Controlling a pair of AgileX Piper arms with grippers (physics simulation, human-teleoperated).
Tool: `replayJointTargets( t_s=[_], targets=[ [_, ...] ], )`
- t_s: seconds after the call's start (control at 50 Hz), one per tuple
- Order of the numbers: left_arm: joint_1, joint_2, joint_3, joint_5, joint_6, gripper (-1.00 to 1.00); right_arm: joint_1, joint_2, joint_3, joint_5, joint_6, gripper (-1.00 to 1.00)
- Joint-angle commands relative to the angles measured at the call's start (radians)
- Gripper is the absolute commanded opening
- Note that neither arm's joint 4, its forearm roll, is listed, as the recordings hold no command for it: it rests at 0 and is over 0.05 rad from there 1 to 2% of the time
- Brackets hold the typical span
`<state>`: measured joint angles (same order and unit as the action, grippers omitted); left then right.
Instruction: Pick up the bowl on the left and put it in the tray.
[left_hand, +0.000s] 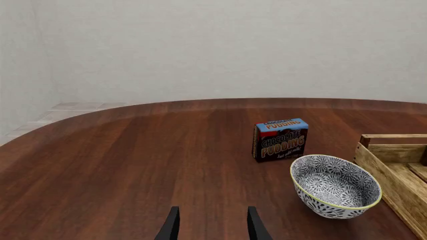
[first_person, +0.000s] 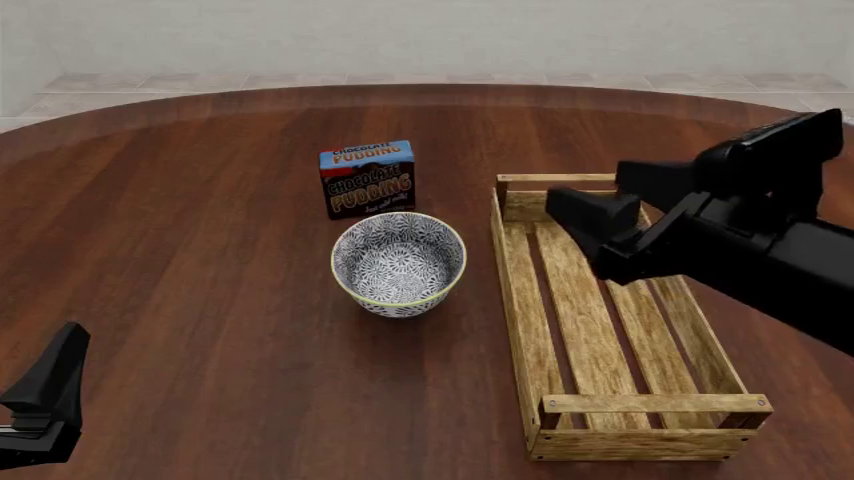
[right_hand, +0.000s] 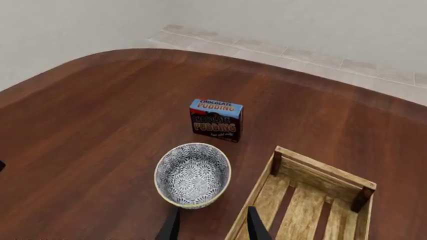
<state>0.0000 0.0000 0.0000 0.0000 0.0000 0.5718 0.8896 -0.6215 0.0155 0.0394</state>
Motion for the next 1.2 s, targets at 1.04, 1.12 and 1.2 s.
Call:
replayJointTargets(
  t_s=[1.04, 1.12, 1.2],
  targets=[
    [0.000, 0.000, 0.000, 0.000, 0.000, 1.00, 0.145, 0.128, -0.178, 0.131, 0.056, 1.00],
    [0.000, 0.000, 0.000, 0.000, 0.000, 1.00, 0.139, 0.150, -0.175, 0.117, 0.069, 1.00],
    [0.000, 0.000, 0.000, 0.000, 0.000, 1.00, 0.133, 0.179, -0.175, 0.096, 0.073, 1.00]
  ],
)
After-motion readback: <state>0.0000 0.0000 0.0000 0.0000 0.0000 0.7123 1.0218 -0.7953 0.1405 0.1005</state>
